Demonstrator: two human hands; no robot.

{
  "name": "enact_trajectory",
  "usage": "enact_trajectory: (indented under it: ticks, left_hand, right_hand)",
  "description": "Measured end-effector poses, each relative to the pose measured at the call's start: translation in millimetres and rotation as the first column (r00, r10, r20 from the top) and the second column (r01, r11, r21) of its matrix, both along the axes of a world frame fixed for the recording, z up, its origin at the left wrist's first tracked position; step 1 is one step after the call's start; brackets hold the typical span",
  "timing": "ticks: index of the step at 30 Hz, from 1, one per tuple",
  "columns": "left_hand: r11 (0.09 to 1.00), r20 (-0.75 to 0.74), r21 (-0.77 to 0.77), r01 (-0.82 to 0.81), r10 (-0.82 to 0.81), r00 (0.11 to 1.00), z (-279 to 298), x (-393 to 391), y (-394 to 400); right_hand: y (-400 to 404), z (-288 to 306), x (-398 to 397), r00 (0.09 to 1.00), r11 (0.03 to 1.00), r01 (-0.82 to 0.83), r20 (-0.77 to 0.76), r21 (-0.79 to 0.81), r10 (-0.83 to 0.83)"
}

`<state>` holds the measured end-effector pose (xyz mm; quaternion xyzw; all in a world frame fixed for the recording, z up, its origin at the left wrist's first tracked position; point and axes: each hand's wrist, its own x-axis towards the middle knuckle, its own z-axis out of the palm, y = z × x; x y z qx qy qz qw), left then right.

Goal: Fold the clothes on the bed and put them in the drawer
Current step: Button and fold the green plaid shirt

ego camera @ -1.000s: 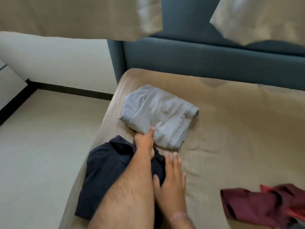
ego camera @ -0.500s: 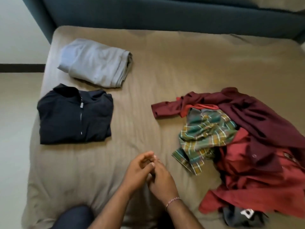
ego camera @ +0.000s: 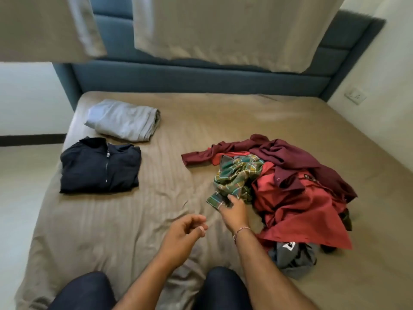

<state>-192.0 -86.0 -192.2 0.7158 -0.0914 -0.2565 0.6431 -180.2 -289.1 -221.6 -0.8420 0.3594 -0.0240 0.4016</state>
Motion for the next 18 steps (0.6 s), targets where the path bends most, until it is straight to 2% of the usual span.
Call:
enact_trajectory:
  ticks: [1, 4, 6, 9, 10, 12, 15, 18]
  left_hand:
    - [1.000, 0.008, 0.018, -0.006, 0.006, 1.000, 5, 0, 0]
    - [0.995, 0.181, 0.086, -0.054, 0.038, 0.983, 40, 10, -5]
    - [0.991, 0.304, 0.125, 0.052, -0.088, 0.949, 71, 24, -29]
    - [0.943, 0.517, 0.228, 0.241, -0.327, 0.791, 125, 28, -84]
    - [0.943, 0.589, 0.247, 0.223, -0.329, 0.738, 139, 27, -101]
    - [0.978, 0.708, 0.179, 0.103, -0.201, 0.678, 164, 27, -124]
    - [0.996, 0.772, 0.084, 0.019, -0.077, 0.631, 201, 29, -138]
    - [0.991, 0.819, 0.089, 0.105, -0.132, 0.559, 241, 24, -133]
  right_hand:
    - [-1, 10, 1, 0.993, 0.996, 0.042, 0.107, 0.079, -0.051]
    - [2, 72, -14, 0.903, 0.989, 0.075, 0.411, 0.129, -0.122]
    - [-1, 113, -19, 0.828, 0.985, 0.052, 0.545, 0.166, -0.135]
    - [-14, 183, -33, 0.697, 0.975, -0.019, 0.702, 0.221, -0.146]
    - [-21, 200, -38, 0.661, 0.962, -0.050, 0.731, 0.268, -0.169]
    - [-38, 223, -55, 0.625, 0.960, -0.041, 0.757, 0.276, -0.191]
    - [-60, 237, -79, 0.737, 0.994, 0.106, 0.673, -0.019, -0.065]
    - [-61, 243, -86, 0.806, 0.946, 0.108, 0.583, -0.305, 0.096]
